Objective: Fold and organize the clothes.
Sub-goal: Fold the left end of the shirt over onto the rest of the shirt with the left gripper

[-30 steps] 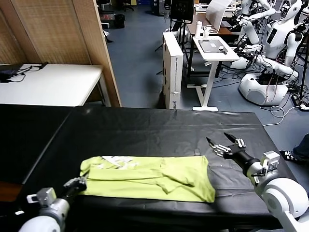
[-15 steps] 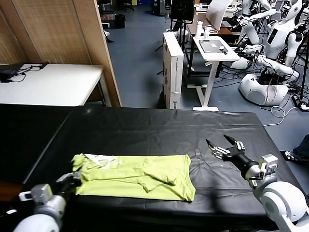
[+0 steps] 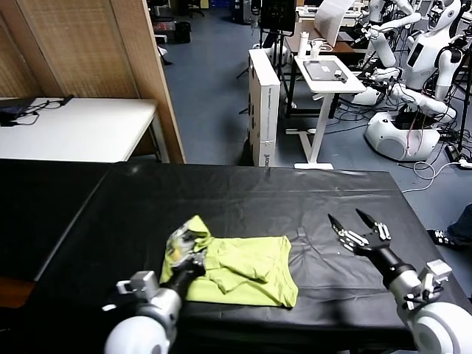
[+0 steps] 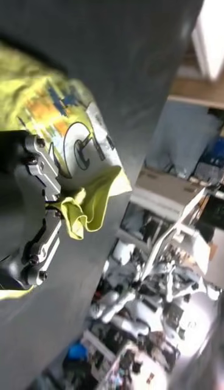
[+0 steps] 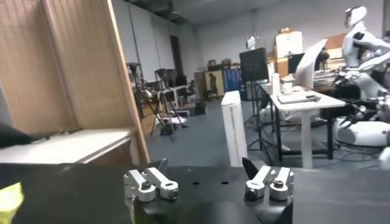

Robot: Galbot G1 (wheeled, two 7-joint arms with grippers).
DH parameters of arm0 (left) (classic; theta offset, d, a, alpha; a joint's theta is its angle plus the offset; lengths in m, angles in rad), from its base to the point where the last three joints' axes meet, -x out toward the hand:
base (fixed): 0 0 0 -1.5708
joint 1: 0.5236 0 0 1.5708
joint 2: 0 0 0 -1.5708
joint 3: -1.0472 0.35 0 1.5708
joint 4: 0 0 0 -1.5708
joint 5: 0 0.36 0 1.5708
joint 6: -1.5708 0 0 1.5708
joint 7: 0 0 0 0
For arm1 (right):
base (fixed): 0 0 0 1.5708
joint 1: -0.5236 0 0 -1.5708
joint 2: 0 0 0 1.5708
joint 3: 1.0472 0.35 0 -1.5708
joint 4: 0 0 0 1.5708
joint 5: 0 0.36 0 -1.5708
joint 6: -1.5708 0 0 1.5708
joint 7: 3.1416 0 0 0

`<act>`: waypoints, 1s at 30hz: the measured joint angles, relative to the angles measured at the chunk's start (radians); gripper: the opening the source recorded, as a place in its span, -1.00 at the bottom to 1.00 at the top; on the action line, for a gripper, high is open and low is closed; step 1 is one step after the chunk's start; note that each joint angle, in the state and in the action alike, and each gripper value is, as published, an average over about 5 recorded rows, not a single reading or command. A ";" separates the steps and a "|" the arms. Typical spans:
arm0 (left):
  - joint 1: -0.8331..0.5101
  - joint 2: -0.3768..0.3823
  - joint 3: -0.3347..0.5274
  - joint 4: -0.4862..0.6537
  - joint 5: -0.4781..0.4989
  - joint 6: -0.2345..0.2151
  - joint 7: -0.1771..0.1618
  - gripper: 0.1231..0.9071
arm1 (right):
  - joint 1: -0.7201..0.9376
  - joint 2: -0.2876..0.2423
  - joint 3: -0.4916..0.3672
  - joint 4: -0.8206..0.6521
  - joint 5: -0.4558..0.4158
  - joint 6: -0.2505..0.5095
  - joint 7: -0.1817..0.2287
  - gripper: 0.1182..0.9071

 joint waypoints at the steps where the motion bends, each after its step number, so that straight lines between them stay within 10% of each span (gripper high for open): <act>1: -0.001 0.000 0.000 0.004 -0.001 0.000 0.000 -0.86 | 0.001 0.000 -0.002 0.000 -0.001 0.001 -0.001 1.00; 30: -0.081 -0.002 0.031 0.103 -0.050 -0.018 0.064 -0.86 | 0.023 -0.010 -0.025 -0.025 -0.026 0.006 -0.003 1.00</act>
